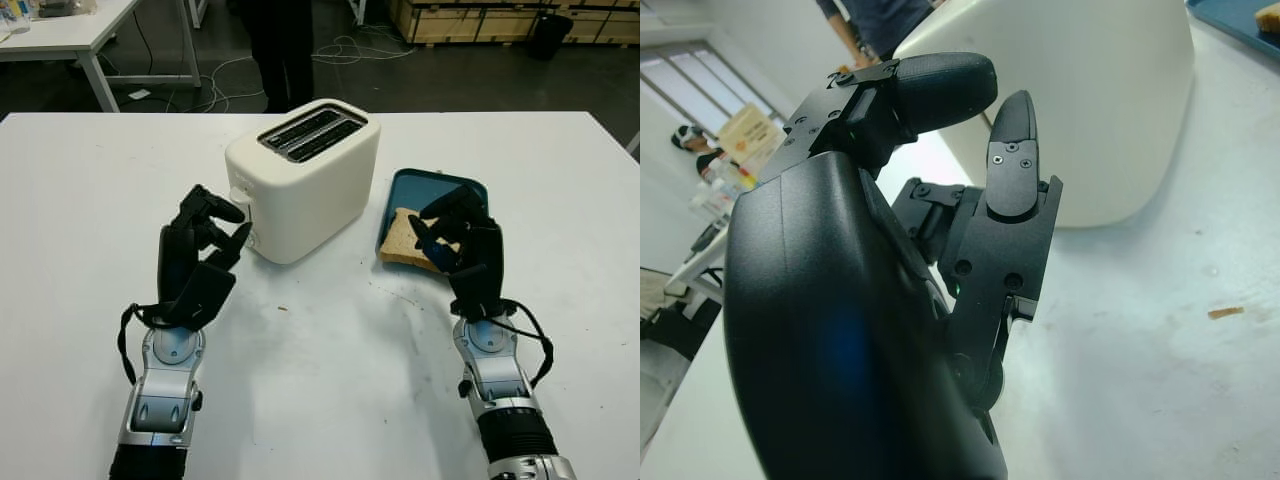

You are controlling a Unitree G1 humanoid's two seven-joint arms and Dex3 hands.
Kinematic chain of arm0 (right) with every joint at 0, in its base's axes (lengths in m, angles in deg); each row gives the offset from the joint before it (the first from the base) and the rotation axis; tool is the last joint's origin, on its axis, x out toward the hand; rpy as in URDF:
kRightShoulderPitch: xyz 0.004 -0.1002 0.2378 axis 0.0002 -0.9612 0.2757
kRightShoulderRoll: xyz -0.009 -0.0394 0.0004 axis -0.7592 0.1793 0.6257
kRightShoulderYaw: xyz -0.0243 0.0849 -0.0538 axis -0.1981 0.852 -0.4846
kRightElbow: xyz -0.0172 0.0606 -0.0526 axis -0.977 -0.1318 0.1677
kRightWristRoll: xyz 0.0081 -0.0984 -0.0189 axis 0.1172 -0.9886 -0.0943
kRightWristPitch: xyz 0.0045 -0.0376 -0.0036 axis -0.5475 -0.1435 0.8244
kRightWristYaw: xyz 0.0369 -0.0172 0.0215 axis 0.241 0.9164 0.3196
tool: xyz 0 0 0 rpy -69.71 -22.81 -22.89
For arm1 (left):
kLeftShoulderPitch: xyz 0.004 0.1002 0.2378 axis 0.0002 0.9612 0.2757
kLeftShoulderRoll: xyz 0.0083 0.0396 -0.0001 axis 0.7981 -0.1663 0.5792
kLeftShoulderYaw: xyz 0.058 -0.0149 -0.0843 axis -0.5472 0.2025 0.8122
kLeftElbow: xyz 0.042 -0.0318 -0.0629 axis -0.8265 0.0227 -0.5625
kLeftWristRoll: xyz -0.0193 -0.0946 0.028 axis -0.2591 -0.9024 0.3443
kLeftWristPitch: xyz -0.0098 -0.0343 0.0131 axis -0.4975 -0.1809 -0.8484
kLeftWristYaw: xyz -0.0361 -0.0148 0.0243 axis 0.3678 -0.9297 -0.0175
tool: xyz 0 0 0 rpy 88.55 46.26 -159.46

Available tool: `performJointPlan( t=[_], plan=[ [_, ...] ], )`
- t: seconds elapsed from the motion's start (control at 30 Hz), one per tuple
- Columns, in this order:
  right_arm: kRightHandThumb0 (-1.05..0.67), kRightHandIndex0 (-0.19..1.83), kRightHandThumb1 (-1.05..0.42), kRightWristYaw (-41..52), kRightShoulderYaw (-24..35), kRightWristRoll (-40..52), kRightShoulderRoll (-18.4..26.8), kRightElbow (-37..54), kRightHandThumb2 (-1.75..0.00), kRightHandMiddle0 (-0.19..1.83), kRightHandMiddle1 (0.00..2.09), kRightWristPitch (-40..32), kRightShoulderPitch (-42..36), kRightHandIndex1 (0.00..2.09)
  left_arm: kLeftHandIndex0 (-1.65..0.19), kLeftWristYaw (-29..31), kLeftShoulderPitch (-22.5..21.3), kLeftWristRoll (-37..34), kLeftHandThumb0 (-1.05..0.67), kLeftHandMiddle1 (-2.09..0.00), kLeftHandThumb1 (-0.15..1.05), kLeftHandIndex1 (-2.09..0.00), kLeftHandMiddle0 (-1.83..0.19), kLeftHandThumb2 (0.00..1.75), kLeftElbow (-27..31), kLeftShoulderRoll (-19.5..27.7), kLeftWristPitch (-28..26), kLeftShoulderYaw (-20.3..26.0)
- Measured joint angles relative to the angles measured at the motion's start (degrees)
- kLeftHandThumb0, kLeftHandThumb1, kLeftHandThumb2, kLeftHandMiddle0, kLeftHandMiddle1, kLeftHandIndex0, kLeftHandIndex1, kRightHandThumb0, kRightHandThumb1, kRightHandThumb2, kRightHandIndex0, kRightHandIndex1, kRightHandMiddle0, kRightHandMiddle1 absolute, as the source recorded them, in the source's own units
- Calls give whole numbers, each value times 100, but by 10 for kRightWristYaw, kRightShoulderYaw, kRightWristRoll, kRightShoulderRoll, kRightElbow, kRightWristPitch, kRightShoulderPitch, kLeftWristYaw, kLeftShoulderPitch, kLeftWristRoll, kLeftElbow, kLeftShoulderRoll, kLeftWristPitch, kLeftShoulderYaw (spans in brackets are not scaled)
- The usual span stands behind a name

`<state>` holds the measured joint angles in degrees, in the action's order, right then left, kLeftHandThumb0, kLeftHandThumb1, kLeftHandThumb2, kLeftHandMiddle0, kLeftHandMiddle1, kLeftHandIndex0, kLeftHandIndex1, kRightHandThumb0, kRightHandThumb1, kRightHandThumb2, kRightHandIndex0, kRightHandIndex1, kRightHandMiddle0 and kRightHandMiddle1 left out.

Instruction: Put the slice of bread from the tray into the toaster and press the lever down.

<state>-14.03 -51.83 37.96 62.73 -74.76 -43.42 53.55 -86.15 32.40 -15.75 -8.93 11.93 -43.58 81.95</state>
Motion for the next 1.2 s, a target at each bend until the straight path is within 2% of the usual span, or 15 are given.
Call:
performJointPlan(
  t=[0.3,0.4,0.43,0.53,0.57,0.63,0.7,0.83,1.03,1.2],
  plan=[
    [-39,71,-92,0,0,1,0,0,-21,39,175,0,0,175,-40,0,0,2,-27,-175,92,-172,-67,28,0,0,0,-2],
    [-42,63,-92,-6,-2,-11,2,-4,-18,35,172,22,0,175,-41,-1,0,2,-26,-175,92,-171,-69,28,0,0,0,-2],
    [-44,57,-92,-17,-5,-30,6,-4,-15,37,158,40,-1,175,-41,-1,0,2,-26,-175,92,-171,-69,28,0,0,0,-2],
    [-52,42,-92,-80,-19,-138,37,16,-5,61,58,73,-14,137,-41,-1,0,1,-27,-175,92,-171,-67,28,0,0,0,-1],
    [-54,40,-92,-104,-22,-187,51,32,-3,66,34,73,-21,115,-41,-1,0,1,-27,-175,92,-170,-66,28,0,0,0,-1],
    [-58,49,-90,-147,-29,-290,85,73,-1,62,7,55,-39,50,-41,-1,0,2,-27,-175,92,-171,-66,28,0,0,0,-1],
    [-62,52,-89,-185,-40,-392,124,111,0,55,2,19,-56,20,-41,-1,0,2,-26,-175,92,-173,-67,28,0,0,0,-1],
    [-69,49,-86,-194,-62,-500,177,127,0,46,0,-71,-66,6,-40,-1,0,2,-25,-175,92,-173,-66,29,0,0,0,-2],
    [-74,41,-81,-143,-103,-535,199,103,0,38,0,-163,-63,0,-41,-1,0,5,-27,-175,92,-171,-68,29,0,0,0,-2],
    [-76,34,-82,-124,-131,-536,218,61,-1,33,0,-195,-45,0,-42,-1,0,3,-26,-175,92,-171,-69,28,0,0,0,-2]
  ],
)
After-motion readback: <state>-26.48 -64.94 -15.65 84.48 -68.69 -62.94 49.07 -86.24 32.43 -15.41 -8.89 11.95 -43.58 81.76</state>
